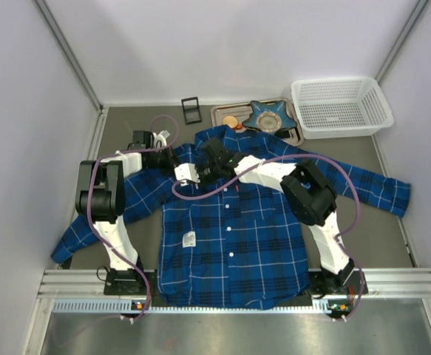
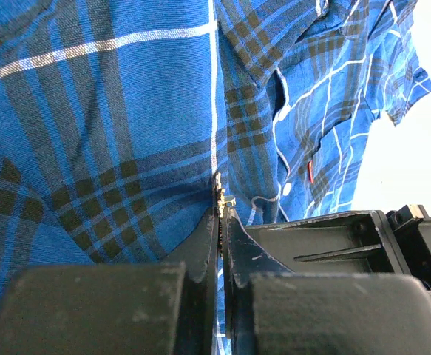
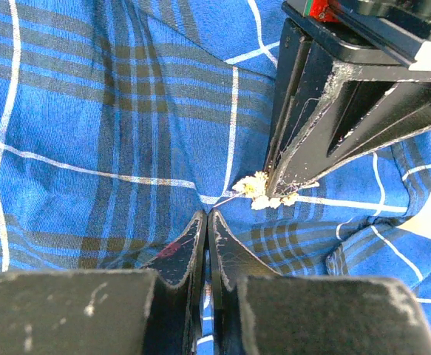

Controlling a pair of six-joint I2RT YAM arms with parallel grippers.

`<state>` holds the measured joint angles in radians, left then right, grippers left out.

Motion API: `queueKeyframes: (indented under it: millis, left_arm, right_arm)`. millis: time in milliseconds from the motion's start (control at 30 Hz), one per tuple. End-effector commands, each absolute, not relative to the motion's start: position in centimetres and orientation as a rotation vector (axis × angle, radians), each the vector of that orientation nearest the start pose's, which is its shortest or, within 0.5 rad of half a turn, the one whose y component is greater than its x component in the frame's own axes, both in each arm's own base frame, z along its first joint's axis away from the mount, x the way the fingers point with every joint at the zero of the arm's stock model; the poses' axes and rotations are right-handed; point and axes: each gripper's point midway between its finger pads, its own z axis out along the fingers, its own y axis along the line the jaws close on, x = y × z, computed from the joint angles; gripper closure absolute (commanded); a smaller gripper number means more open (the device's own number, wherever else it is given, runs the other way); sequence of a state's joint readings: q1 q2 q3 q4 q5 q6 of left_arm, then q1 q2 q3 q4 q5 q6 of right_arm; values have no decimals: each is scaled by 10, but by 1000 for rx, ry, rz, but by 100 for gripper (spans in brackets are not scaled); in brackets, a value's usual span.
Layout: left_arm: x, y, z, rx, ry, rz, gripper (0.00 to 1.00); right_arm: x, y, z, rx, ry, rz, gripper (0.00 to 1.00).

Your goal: Pin the brooch onto the clothing

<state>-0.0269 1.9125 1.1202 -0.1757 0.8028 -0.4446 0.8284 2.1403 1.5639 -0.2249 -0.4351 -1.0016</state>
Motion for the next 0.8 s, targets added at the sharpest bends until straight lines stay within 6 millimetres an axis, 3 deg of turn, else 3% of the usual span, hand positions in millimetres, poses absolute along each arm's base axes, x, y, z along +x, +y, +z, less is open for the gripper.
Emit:
queueKeyframes:
  millis: [0,333,500,767]
  left_arm:
    - [402,-147,67,-120,2464,-1181,100]
    - [408,-150,91,117,2406,-1164,100]
    - [403,-149,88,287,2422,-1108,100]
    - [391,-162,89,411,2407,-1155,100]
  right_arm:
    - [338,450,102,-1925,1105,429,100]
    - [335,451,102,-1947,1052,429,100]
    - [333,455,106,-1948,1018,427,100]
    - [332,458,112,-1947,985,424,100]
